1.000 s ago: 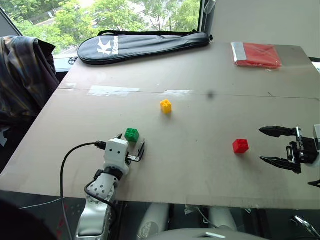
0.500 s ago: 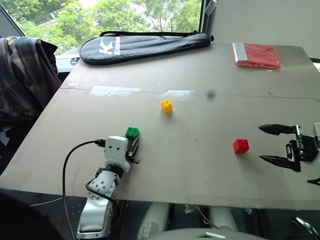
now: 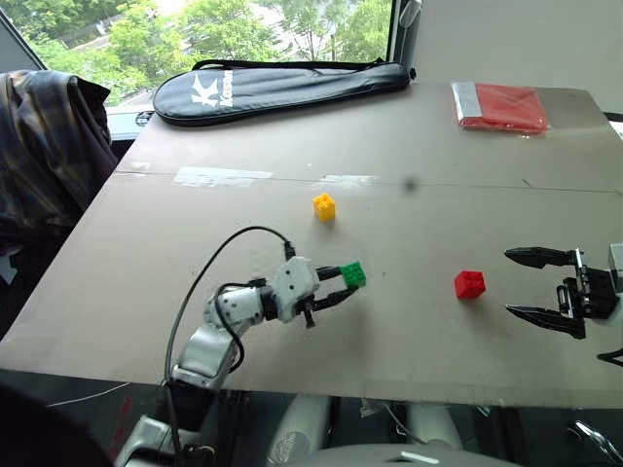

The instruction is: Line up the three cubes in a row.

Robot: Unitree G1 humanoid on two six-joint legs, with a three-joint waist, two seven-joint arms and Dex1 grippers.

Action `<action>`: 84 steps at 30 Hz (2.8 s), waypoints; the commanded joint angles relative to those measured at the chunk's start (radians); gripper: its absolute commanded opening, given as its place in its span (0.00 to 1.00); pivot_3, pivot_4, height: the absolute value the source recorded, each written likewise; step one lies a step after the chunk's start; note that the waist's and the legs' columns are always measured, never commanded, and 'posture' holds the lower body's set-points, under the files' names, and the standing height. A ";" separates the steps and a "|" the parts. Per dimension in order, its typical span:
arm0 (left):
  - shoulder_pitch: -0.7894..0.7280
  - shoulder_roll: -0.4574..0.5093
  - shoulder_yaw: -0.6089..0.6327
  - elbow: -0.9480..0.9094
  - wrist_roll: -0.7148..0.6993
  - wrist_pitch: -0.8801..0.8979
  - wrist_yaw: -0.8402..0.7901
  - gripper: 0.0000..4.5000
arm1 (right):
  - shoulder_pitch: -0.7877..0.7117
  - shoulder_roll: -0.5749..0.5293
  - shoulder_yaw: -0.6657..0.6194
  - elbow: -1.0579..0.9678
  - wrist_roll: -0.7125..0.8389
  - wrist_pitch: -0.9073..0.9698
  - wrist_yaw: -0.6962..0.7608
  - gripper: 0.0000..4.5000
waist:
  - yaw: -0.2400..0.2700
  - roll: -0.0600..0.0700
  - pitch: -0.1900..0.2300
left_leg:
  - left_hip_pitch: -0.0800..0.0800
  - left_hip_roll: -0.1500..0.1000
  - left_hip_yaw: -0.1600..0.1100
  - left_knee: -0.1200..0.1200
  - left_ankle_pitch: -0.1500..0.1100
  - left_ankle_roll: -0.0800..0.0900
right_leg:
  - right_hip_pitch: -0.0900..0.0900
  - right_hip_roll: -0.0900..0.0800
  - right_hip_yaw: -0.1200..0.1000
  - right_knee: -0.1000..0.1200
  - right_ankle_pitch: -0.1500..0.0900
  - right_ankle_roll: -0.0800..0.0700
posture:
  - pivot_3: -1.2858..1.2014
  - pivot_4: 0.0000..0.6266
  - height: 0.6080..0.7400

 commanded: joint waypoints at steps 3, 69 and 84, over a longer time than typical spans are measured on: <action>-0.219 -0.074 -0.087 0.256 0.025 -0.094 -0.191 0.27 | -0.012 -0.002 -0.021 -0.019 -0.002 -0.016 0.046 1.00 | 0.004 -0.001 0.001 | -0.001 0.000 -0.001 0.000 0.000 0.000 | 0.000 0.001 -0.001 0.000 0.000 0.000 | 0.52 0.24 0.65; -0.421 -0.271 -0.093 0.566 0.204 -0.134 -0.110 1.00 | 0.006 -0.025 -0.066 0.093 -0.050 -0.095 0.046 1.00 | 0.000 -0.002 0.001 | 0.000 -0.001 -0.001 0.002 0.000 0.000 | 0.001 0.000 -0.001 0.001 0.001 0.002 | 0.52 0.24 0.65; 0.035 -0.066 0.199 -0.260 -0.029 0.340 0.167 1.00 | 0.018 0.011 -0.099 0.064 -0.012 -0.057 0.010 1.00 | -0.018 -0.001 0.001 | 0.000 0.000 -0.002 0.001 0.000 0.000 | 0.001 -0.004 0.004 0.001 0.001 0.002 | 0.52 0.24 0.65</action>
